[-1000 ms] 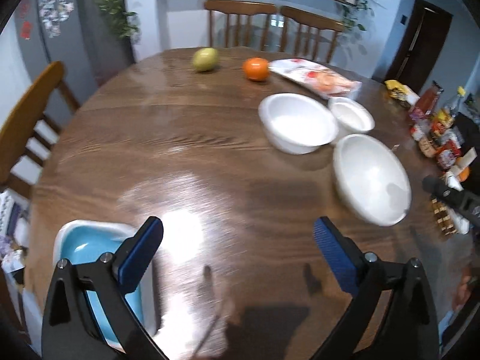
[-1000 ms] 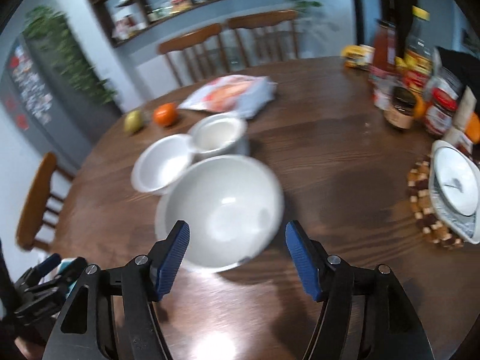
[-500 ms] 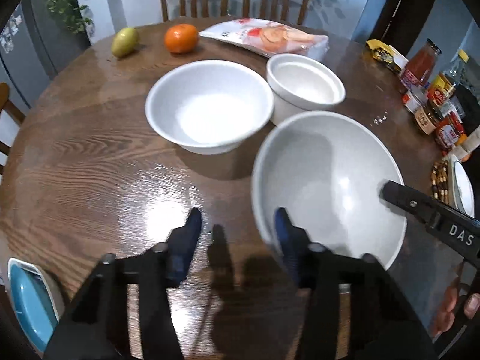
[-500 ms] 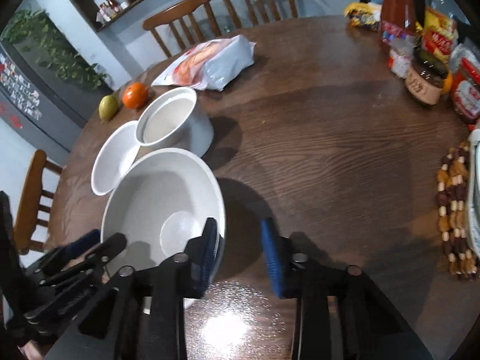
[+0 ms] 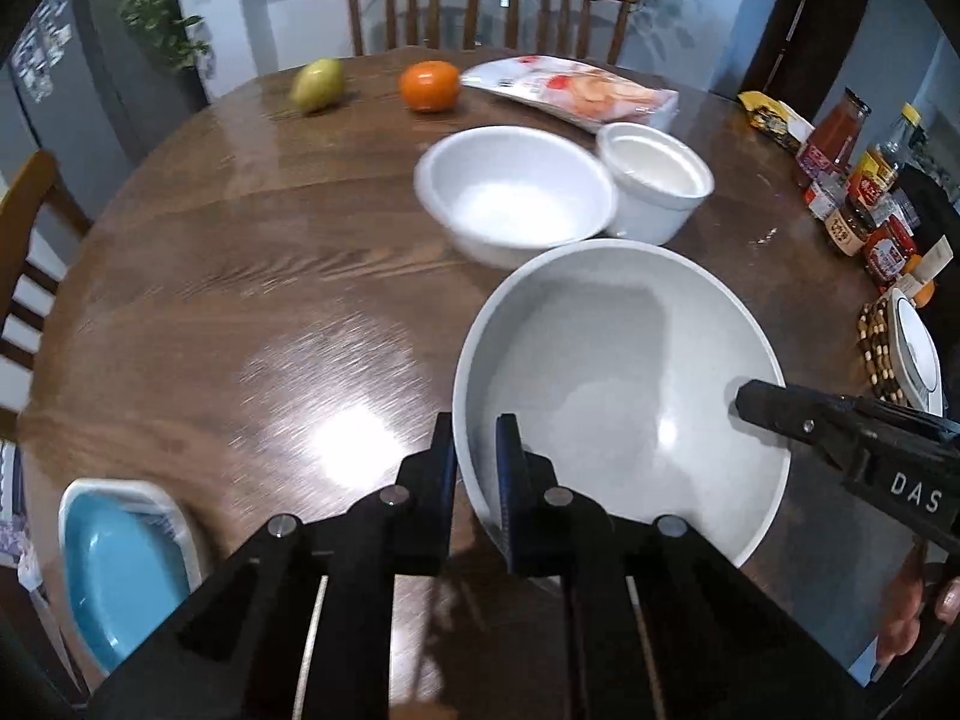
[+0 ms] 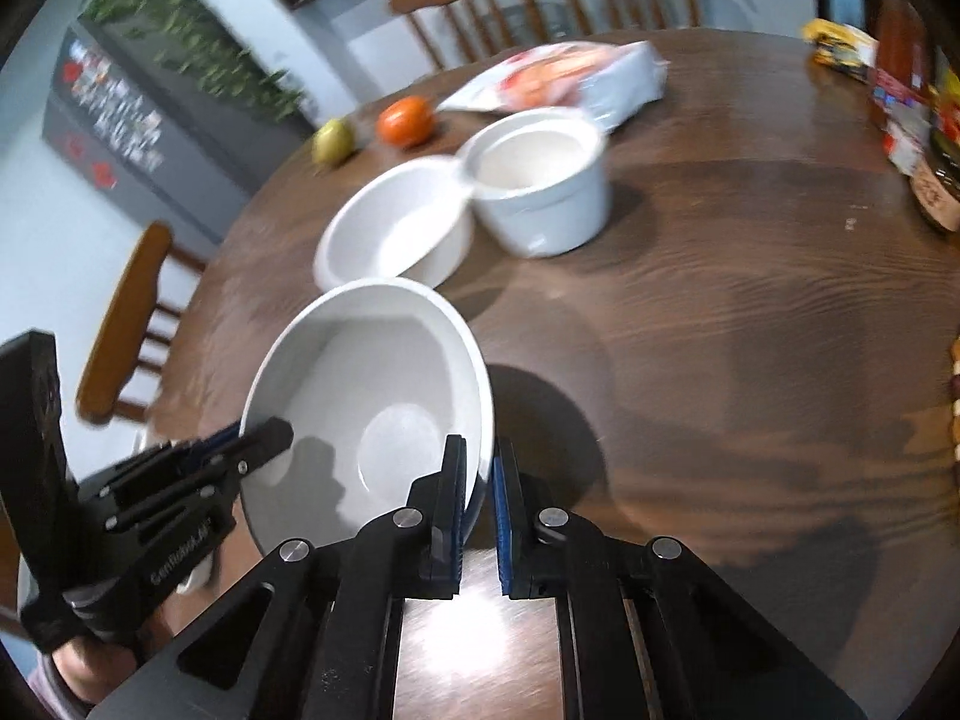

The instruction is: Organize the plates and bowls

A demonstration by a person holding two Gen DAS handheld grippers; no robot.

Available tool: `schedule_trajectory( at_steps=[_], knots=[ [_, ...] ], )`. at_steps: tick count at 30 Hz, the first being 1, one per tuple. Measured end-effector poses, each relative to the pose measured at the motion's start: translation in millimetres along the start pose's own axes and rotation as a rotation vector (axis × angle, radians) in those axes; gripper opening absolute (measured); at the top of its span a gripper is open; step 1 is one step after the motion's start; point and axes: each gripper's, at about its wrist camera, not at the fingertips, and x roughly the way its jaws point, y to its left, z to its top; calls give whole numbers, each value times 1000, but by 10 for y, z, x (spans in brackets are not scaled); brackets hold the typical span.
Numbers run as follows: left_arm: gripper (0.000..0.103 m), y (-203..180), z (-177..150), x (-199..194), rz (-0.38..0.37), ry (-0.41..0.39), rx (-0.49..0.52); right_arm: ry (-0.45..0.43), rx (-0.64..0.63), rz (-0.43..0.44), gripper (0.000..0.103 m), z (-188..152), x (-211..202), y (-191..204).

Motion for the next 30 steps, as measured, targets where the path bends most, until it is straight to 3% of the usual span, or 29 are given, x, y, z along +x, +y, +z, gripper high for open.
schedule_trajectory(
  at_steps=[5, 11, 13, 15, 17, 25, 30],
  knots=[
    [10, 349, -233, -113, 42, 24, -28, 80, -37, 57, 10, -173, 181, 348],
    [13, 497, -382, -60, 45, 59, -45, 121, -48, 55, 13, -290, 290, 481],
    [31, 529, -397, -74, 42, 57, -53, 118, -39, 37, 17, -280, 261, 465],
    [42, 575, -386, -145, 45, 35, -59, 95, -30, 35, 20, -266, 186, 448],
    [45, 636, -347, -214, 43, 15, -67, 66, -13, 34, 27, -241, 100, 412],
    [60, 654, 179, -490, 19, -97, -60, -61, 72, 9, 31, 148, -203, 233],
    [60, 466, 679, -354, -13, -109, -27, -90, 105, 5, 31, 536, -107, 212]
  ],
)
